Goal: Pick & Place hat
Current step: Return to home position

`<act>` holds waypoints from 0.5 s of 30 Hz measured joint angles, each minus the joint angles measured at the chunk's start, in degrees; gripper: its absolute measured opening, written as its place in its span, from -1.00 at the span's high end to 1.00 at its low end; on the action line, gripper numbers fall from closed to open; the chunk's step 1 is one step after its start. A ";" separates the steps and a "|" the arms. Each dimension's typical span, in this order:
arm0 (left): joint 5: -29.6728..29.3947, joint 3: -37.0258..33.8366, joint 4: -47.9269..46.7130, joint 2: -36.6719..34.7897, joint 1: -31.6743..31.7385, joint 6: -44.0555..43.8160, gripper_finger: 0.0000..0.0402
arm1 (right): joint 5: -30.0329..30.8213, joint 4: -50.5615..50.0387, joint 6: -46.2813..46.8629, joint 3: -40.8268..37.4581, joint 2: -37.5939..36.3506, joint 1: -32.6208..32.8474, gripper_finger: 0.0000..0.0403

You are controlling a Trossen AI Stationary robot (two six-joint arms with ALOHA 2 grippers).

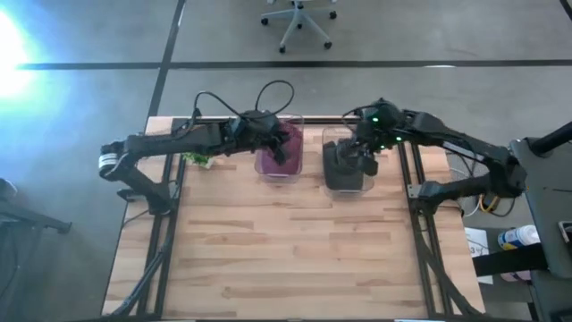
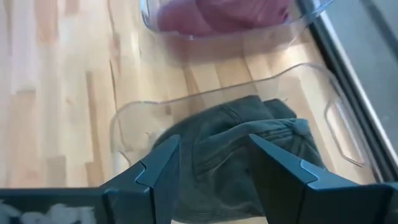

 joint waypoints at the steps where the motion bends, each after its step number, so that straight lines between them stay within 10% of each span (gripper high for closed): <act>1: -0.01 -0.14 -1.02 -0.98 -0.58 0.12 0.68 | -0.02 0.10 0.83 -0.33 -1.66 0.13 0.12; 15: 13.04 -21.64 8.58 -21.03 -7.52 -6.85 0.68 | 0.00 -0.16 15.42 -10.40 -26.93 1.51 0.12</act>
